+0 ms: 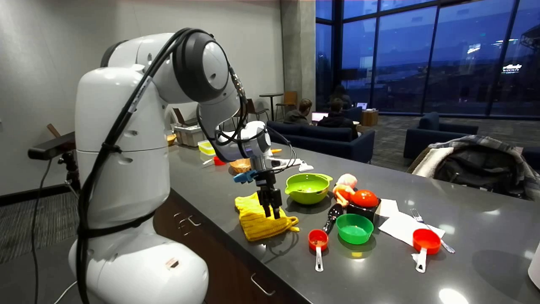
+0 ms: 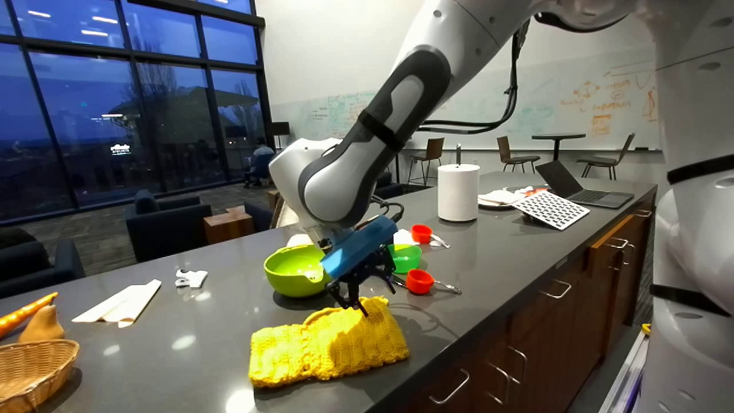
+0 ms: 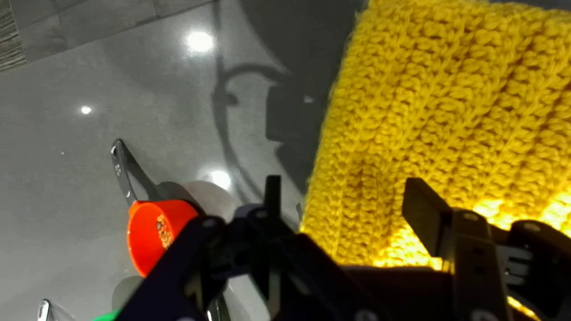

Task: Unfold the yellow item

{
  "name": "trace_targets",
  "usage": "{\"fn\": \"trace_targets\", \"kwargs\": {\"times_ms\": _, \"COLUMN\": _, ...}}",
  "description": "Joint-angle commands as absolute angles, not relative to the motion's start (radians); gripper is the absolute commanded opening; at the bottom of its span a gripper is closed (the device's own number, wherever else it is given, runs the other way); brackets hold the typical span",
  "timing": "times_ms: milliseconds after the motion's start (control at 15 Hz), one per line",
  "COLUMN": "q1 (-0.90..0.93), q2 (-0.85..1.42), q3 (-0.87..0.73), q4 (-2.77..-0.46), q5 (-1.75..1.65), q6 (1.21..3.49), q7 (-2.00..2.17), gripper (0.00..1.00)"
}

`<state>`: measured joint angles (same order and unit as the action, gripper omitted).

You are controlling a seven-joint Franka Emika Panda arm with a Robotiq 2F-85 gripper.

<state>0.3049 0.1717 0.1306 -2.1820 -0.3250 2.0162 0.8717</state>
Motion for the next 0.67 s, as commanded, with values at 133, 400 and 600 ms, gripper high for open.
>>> {"fn": "trace_targets", "kwargs": {"times_ms": 133, "q1": 0.290, "q2": 0.080, "q3": 0.158, "q4": -2.211, "q5": -0.327, "q6": 2.083, "q7": 0.863, "gripper": 1.00}}
{"fn": "trace_targets", "kwargs": {"times_ms": 400, "q1": 0.279, "q2": 0.041, "q3": 0.172, "q4": -2.206, "q5": -0.261, "q6": 2.173, "q7": 0.817, "gripper": 1.00}}
{"fn": "trace_targets", "kwargs": {"times_ms": 600, "q1": 0.273, "q2": 0.016, "q3": 0.178, "q4": -2.192, "q5": -0.212, "q6": 2.188, "q7": 0.749, "gripper": 1.00}}
